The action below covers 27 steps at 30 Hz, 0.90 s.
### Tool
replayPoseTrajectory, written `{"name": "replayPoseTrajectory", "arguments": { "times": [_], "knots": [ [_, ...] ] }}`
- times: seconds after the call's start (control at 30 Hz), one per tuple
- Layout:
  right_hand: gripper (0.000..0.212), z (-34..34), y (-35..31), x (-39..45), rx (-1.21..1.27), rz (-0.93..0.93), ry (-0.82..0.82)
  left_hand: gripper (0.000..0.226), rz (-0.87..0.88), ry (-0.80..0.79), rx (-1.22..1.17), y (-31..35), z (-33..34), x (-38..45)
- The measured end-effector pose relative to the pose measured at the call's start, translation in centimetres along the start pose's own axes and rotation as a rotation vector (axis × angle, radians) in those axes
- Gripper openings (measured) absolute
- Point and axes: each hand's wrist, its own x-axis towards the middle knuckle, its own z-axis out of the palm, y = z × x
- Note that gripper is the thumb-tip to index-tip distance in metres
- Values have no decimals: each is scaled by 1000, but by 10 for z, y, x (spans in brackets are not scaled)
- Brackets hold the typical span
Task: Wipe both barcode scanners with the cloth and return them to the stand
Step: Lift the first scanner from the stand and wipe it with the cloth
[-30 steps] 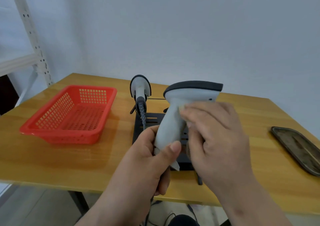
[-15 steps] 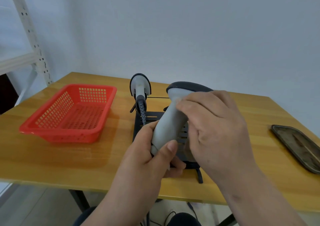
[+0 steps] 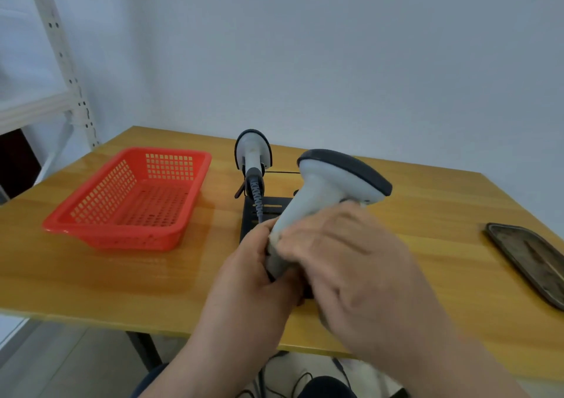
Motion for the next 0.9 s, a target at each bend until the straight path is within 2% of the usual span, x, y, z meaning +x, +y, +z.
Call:
{"name": "replayPoseTrajectory", "arguments": {
  "times": [0.13,0.23,0.3,0.43,0.57,0.63,0.73,0.8,0.87,0.9],
  "knots": [
    [26,-3,20,3,-116,209,173,29,37,67,188,2,5,-4],
    [28,8,-5,1,-52,46,70,34,135,55,236,3,5,-2],
    [28,5,3,0,-58,0,12,42,122,70,251,4,4,-2],
    [27,-3,24,2,-141,236,190,39,141,77,321,4,10,-3],
    [31,9,-1,0,-61,40,110,40,274,60,407,2,5,1],
    [31,4,16,1,-93,83,135,41,260,102,430,-2,6,1],
    [25,3,22,2,-137,252,280,48,265,120,469,-3,11,-1],
    [26,11,7,2,-103,187,283,44,315,97,466,-4,9,1],
    [26,13,1,-1,-62,65,199,40,307,104,474,-5,4,2],
    [26,10,8,-1,-59,60,171,42,291,121,481,-7,4,2]
  ]
}}
